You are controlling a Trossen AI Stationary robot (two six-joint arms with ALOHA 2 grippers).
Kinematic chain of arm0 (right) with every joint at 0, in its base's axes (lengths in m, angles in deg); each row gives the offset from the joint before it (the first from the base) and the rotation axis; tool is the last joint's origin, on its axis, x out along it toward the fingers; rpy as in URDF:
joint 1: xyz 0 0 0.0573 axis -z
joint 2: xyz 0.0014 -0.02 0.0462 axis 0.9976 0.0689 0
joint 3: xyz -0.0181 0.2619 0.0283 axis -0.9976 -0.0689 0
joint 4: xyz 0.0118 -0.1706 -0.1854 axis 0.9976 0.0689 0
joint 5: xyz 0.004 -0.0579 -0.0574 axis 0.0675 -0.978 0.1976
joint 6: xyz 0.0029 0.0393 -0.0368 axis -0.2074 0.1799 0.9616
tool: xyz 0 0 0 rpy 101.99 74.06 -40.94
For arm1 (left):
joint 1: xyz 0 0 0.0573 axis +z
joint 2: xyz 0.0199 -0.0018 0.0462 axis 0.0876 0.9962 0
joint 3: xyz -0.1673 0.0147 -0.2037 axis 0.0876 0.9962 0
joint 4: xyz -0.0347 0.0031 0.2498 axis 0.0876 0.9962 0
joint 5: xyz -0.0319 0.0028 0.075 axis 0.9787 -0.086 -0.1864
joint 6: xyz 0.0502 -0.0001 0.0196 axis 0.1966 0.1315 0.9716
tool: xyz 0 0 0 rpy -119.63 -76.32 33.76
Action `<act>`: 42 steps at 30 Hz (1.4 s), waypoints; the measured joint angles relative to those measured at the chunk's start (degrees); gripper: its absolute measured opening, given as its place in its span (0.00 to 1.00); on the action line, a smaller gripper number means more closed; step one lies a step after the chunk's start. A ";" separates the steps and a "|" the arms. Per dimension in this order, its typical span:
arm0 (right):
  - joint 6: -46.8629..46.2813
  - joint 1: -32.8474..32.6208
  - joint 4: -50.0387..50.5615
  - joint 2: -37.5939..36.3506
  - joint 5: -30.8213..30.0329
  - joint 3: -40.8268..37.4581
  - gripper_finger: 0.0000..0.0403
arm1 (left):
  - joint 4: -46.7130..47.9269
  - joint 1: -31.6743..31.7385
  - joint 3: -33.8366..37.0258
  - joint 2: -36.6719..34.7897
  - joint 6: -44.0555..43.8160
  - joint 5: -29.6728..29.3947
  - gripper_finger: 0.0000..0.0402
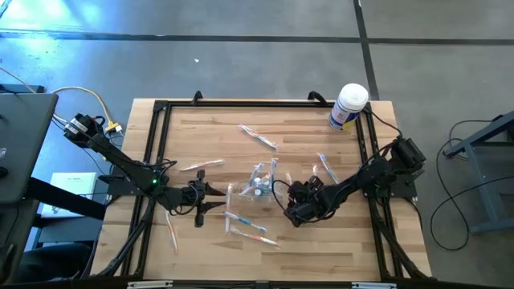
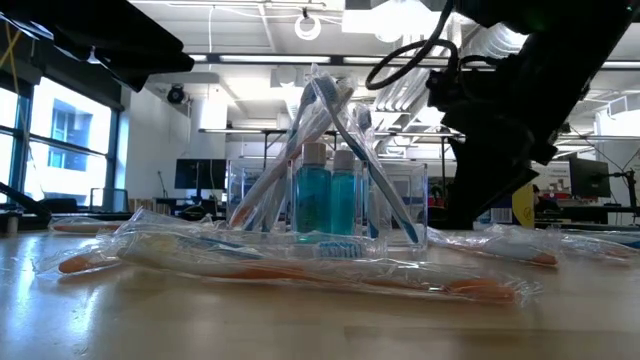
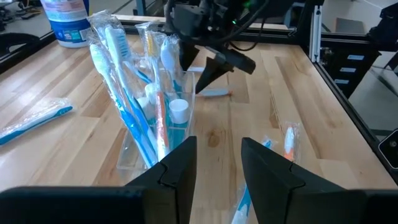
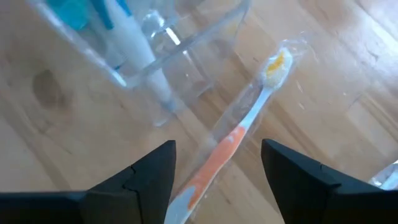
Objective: Pick & Place toothbrushing station
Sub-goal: Put the orange toothbrush into the transparent organizer
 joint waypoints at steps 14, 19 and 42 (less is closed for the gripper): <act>0.11 2.34 -0.94 4.52 0.01 0.03 0.57 | 0.00 0.02 -0.02 0.00 0.12 -0.01 0.31; 0.84 2.37 -1.10 4.52 1.10 0.04 0.53 | 0.02 0.02 -0.02 0.02 0.17 -0.04 0.31; -3.82 2.17 11.13 0.10 2.24 -0.20 0.01 | 0.04 0.02 -0.02 0.01 -0.04 -0.02 0.31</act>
